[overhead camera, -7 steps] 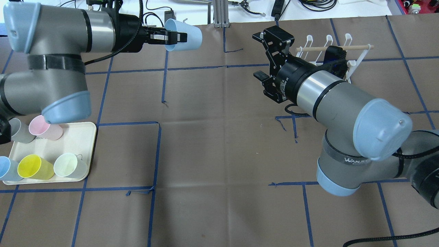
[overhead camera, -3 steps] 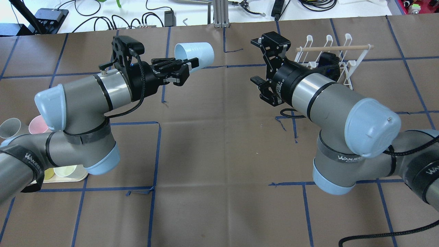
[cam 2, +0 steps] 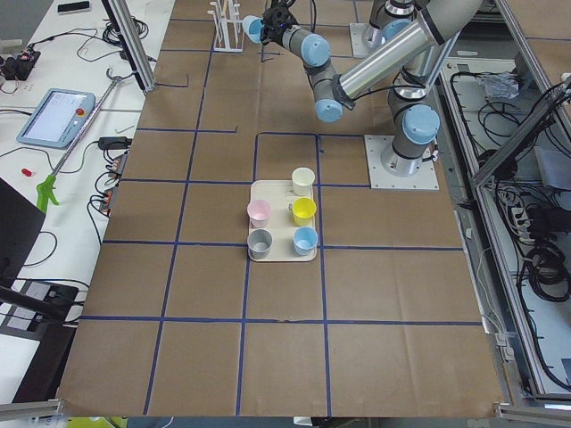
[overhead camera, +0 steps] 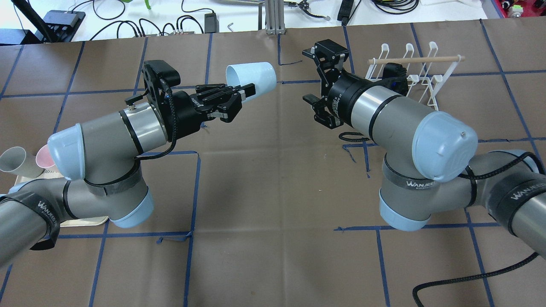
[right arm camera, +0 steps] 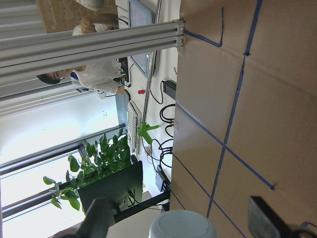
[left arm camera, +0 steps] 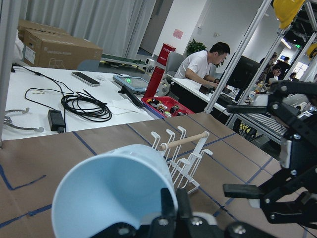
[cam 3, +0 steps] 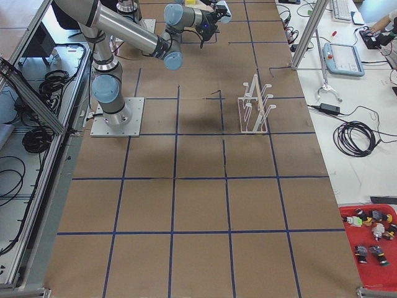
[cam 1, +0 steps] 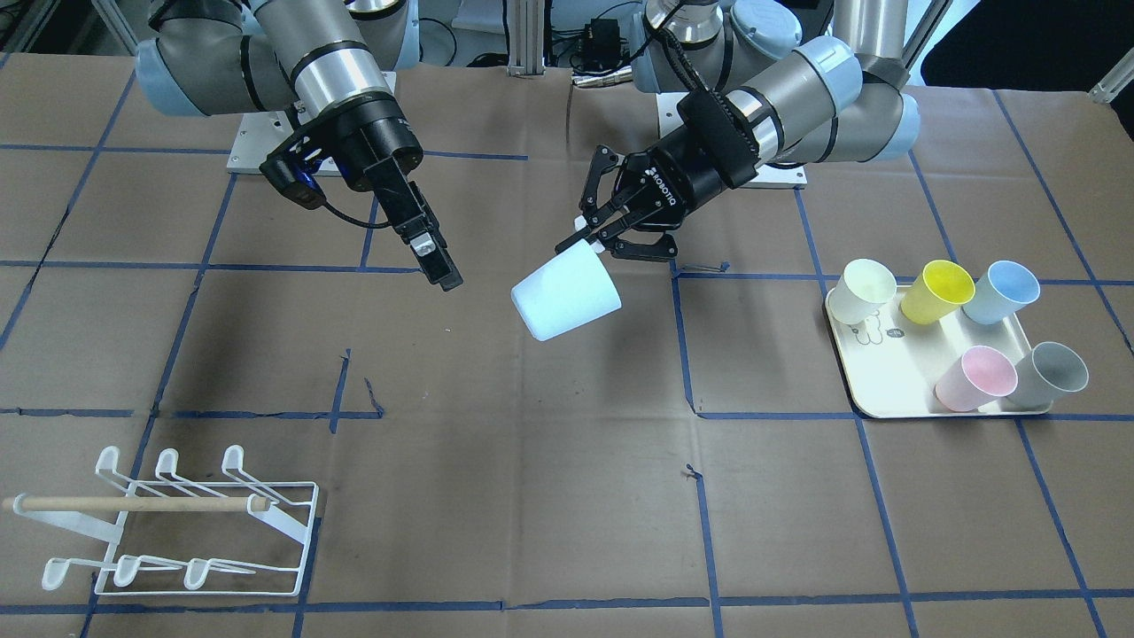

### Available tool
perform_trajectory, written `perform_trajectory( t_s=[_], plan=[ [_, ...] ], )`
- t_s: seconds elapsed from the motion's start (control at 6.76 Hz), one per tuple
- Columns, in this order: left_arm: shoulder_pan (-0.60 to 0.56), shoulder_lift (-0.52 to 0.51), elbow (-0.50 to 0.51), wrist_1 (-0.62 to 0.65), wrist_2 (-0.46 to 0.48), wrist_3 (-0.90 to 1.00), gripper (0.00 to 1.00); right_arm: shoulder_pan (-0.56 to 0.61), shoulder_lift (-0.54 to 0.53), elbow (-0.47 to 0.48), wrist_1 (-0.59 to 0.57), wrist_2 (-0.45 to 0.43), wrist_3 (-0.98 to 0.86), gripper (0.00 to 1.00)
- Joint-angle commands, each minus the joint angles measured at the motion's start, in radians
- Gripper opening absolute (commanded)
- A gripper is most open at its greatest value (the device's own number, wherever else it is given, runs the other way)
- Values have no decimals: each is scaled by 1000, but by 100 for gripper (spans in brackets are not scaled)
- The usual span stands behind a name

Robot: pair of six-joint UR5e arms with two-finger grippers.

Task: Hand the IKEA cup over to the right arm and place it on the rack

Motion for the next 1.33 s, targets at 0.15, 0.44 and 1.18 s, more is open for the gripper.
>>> perform_trajectory(
  t_s=[0.15, 0.44, 1.18],
  plan=[
    [-15, 1, -1, 2, -11, -6, 3, 64, -2, -1, 41, -67, 69, 99],
    [-17, 1, 0, 1, -10, -6, 3, 79, -6, -4, 59, -84, 78, 99],
    [-17, 6, 0, 2, -8, -24, 4, 134, 15, -64, 92, -113, 119, 98]
  ],
)
